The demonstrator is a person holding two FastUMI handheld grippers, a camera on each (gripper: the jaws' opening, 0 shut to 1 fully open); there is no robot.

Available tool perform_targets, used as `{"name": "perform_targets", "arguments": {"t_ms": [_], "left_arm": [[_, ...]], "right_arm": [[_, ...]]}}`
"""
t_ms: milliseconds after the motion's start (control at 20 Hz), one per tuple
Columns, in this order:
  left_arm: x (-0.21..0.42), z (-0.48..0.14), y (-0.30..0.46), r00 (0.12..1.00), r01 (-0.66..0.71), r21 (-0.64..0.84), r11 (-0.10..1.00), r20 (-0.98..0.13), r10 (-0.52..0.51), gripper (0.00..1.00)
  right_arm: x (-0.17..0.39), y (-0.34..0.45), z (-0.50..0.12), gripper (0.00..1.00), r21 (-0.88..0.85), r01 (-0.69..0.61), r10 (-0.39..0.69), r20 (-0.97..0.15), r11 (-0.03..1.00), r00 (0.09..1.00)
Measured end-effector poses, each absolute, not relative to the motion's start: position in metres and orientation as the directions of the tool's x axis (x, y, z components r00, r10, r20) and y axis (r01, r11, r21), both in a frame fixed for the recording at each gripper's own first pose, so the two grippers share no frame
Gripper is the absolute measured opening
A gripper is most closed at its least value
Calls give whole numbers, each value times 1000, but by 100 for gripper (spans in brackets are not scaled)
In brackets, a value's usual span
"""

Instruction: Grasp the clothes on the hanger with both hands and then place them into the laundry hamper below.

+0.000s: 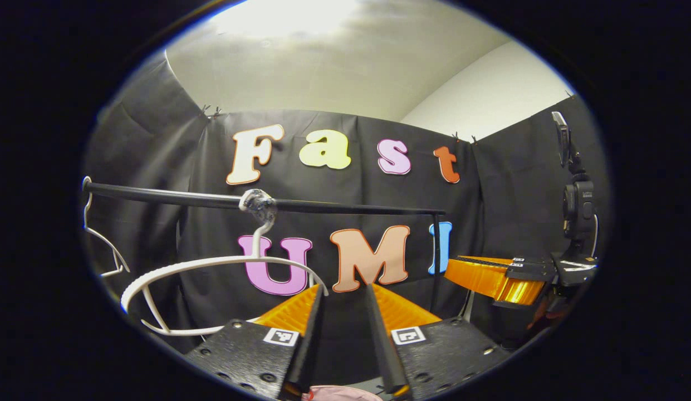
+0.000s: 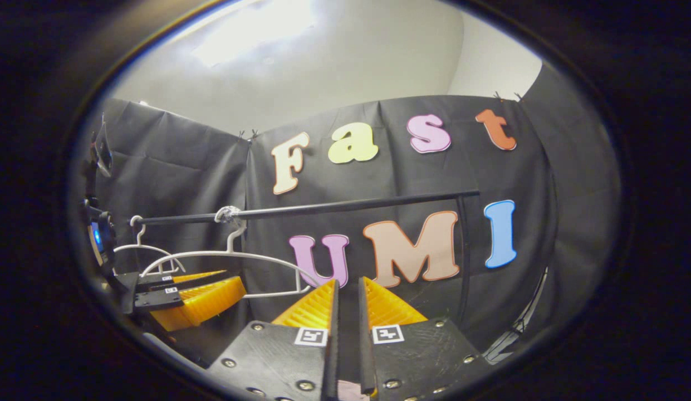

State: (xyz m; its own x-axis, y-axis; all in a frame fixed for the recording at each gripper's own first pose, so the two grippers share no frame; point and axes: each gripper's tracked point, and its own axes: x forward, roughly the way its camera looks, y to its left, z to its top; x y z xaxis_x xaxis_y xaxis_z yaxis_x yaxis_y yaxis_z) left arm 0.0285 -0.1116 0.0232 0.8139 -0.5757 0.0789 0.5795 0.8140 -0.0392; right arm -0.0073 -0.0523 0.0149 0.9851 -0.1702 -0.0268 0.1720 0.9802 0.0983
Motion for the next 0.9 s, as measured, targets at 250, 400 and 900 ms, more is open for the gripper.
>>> {"name": "perform_targets", "arguments": {"t_ms": [250, 400, 900], "left_arm": [[18, 23, -130, 784, 620, -42, 783, 84, -616, 80], [13, 20, -145, 753, 659, -74, 749, 76, -654, 96], [12, 22, -166, 727, 686, -119, 718, 66, -684, 96]], "right_arm": [[-22, -63, 21, 51, 92, 210, -209, -17, 973, 978], [-33, -76, 23, 93, 69, 258, -257, -15, 964, 966], [-66, -95, 33, 100, 27, 326, -327, 10, 945, 945]]}}
